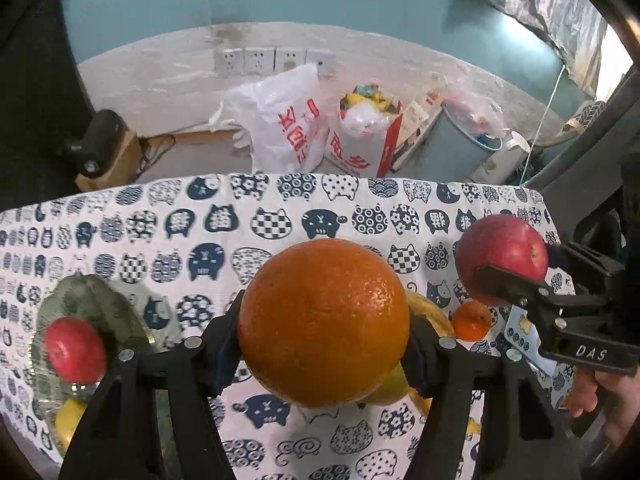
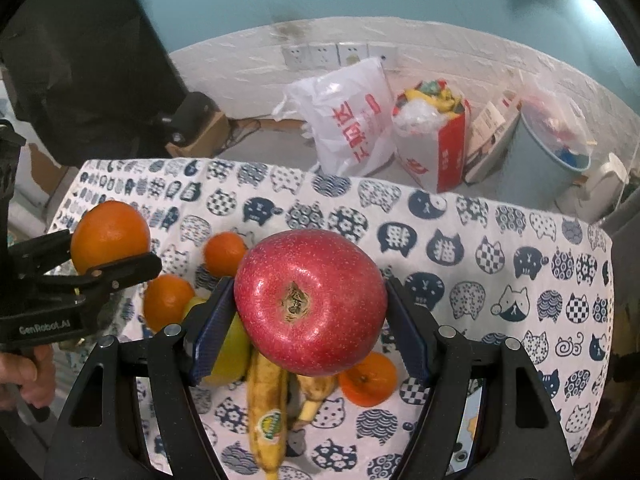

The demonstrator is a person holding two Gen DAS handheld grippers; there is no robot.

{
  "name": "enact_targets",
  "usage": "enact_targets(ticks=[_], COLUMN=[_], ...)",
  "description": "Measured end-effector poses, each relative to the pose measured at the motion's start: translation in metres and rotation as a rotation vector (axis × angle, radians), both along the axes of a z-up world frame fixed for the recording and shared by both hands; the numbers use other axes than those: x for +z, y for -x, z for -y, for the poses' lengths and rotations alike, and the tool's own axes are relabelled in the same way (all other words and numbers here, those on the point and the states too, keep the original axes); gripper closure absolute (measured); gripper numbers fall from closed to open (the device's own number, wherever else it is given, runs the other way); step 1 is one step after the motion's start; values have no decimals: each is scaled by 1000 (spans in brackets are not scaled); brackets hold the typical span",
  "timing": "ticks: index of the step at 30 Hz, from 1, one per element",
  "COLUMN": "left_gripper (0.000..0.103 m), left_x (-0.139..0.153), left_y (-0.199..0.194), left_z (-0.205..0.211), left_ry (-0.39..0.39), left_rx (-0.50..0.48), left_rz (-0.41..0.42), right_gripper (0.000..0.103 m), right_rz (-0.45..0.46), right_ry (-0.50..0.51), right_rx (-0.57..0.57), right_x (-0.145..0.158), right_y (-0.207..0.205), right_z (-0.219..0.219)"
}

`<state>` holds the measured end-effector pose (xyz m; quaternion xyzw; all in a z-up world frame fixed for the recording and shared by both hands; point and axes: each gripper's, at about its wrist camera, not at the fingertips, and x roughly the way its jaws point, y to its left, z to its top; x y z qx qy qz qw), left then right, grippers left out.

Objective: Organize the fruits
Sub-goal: 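Grasp the large orange atop the pile with the left tool while the right tool holds the apple, then place the orange on the glass plate with the left tool while the right tool carries the apple over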

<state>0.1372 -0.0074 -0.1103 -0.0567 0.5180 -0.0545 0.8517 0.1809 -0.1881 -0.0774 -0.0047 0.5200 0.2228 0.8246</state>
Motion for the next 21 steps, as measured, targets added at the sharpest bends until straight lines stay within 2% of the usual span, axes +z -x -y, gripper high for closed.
enact_targets(ticks=[8, 21], left_gripper=[35, 35], left_x=[23, 42], left_y=[25, 67], left_z=[-23, -64], left_ry=[0, 0], left_rx=[24, 73], left_rz=[38, 71], right_gripper=[29, 29], right_rz=[43, 87], right_ry=[-20, -36], right_rx=[37, 127], right_x=[25, 51], right_y=[8, 26], right_z=[-23, -77])
